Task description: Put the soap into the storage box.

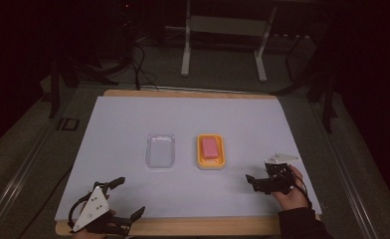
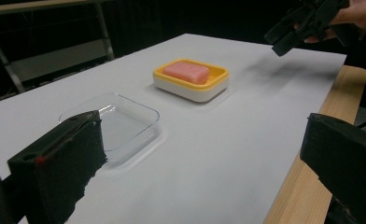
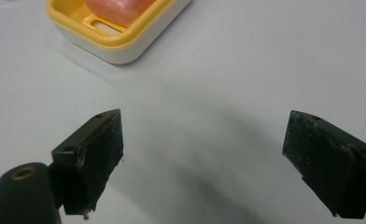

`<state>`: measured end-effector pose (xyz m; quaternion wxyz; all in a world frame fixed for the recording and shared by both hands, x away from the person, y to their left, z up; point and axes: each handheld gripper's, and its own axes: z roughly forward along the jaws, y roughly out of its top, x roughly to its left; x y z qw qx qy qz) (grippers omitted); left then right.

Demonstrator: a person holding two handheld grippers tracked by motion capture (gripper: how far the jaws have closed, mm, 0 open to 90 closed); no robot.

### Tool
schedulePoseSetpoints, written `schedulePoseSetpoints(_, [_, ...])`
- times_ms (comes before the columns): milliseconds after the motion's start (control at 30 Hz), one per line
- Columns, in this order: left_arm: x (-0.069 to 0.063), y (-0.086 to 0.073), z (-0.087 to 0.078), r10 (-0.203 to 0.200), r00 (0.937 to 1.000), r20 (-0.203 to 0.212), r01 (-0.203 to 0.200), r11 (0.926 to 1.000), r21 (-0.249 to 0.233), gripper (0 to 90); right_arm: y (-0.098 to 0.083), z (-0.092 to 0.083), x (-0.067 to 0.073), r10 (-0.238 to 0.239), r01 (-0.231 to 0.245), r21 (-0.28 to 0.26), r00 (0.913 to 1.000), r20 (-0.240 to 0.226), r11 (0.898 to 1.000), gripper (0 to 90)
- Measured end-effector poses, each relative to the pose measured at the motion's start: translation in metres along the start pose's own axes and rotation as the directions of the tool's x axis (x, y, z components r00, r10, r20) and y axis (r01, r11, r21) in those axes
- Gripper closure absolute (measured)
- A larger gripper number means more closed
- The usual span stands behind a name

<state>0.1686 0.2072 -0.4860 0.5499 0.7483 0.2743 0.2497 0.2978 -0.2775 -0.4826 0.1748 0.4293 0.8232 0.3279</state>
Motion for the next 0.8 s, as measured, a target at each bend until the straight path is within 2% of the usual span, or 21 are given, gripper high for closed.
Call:
schedulePoseSetpoints(367, [0.0, 0.0, -0.001, 0.004, 1.0, 0.007, -0.003, 1.0, -0.003, 0.2, -0.007, 0.012, -0.004, -0.007, 0.007, 0.005, 0.9994, 0.034, 1.0, 12.1])
schedulePoseSetpoints(800, [0.0, 0.001, 0.0, 0.005, 1.0, 0.007, -0.005, 1.0, -0.002, 0.2, -0.01, 0.017, -0.005, -0.008, 0.007, 0.039, 0.9993, 0.036, 0.999, 12.1])
